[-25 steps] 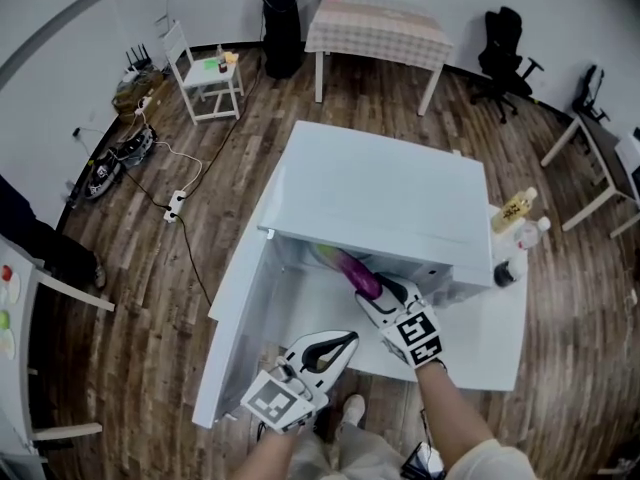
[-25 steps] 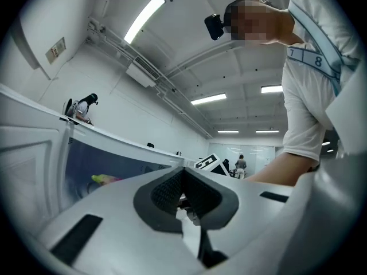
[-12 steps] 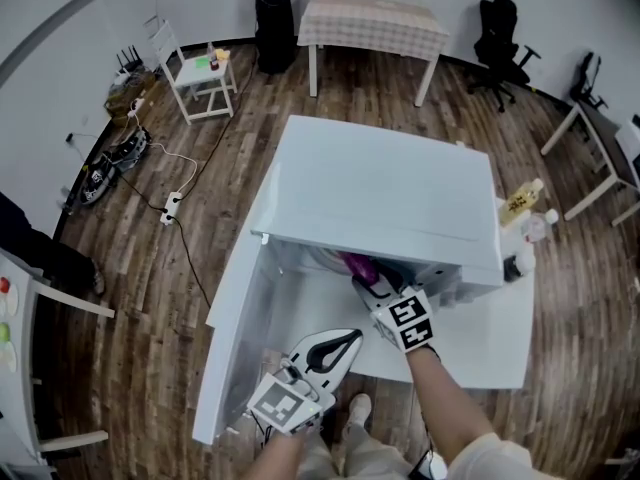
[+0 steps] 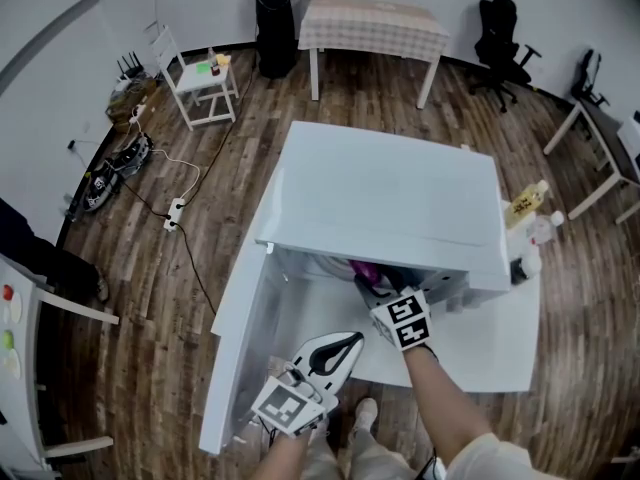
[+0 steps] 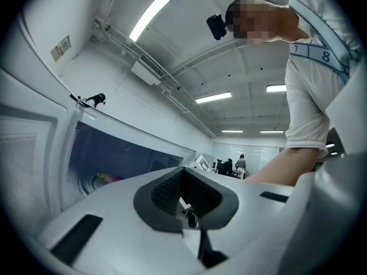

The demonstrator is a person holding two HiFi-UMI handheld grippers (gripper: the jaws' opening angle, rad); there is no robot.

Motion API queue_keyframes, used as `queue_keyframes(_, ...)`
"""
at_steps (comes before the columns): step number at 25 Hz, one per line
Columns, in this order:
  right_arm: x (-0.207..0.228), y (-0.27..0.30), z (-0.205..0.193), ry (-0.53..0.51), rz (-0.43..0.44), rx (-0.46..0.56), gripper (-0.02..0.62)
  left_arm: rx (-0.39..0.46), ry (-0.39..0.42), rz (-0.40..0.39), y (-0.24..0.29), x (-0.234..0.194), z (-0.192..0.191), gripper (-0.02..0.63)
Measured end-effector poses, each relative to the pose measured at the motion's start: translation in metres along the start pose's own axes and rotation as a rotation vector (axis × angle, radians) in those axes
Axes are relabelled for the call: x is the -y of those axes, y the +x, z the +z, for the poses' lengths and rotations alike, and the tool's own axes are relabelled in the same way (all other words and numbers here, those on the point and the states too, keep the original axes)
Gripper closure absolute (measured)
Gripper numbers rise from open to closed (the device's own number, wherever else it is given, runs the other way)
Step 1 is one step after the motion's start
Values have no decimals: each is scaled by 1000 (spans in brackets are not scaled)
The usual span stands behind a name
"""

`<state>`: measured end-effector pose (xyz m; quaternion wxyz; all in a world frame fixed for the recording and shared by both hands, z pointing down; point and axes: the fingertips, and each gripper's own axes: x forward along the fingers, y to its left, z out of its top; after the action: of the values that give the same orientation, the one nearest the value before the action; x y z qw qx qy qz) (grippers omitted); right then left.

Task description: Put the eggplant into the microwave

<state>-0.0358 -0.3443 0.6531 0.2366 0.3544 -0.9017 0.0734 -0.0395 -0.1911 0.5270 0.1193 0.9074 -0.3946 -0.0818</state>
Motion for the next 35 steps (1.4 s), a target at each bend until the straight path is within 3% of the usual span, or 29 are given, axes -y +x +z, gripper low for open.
queue_keyframes(7,3,7,7,-10,-14,11,370,-25,-23,20,12,-15,-15,606)
queue_keyframes(21,10,18,4,-19,-42,-31,370,-57,-39,185,33,-82,-42,606)
queue_keyframes(35,5,26,-3,-12,-44,-54,349,-71,-54,175,35,-82,-49,606)
